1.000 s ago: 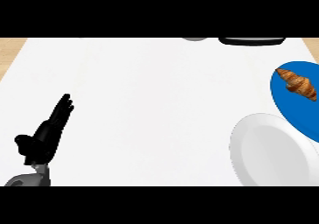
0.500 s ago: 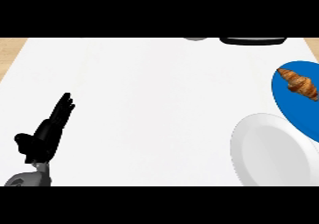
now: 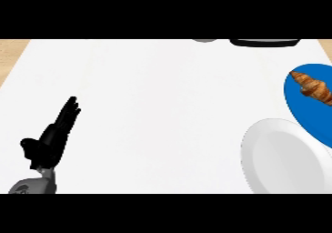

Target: Pick the croissant from the plate and place it in the plate

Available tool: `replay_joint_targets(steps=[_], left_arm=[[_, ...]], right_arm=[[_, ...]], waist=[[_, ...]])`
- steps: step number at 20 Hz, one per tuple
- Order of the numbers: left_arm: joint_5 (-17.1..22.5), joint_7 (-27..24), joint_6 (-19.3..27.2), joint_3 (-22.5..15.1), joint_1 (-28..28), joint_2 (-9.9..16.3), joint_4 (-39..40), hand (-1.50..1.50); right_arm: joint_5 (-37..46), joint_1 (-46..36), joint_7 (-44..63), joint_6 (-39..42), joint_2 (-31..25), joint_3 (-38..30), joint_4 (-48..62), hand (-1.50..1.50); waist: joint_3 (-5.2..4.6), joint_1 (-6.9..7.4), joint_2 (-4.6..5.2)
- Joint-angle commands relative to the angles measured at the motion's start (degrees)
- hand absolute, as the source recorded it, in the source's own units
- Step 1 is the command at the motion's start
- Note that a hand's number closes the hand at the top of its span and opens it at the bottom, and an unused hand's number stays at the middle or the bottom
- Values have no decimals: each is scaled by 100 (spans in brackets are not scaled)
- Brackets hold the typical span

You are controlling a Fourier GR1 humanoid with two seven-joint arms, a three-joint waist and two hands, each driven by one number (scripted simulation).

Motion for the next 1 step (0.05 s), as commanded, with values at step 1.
replay_joint_targets(steps=[1], left_arm=[[-106,158,129,-89,-8,-68,-192,0]], right_arm=[[-33,132,-541,96,79,-47,50,-150]], waist=[[6,16,-11]])
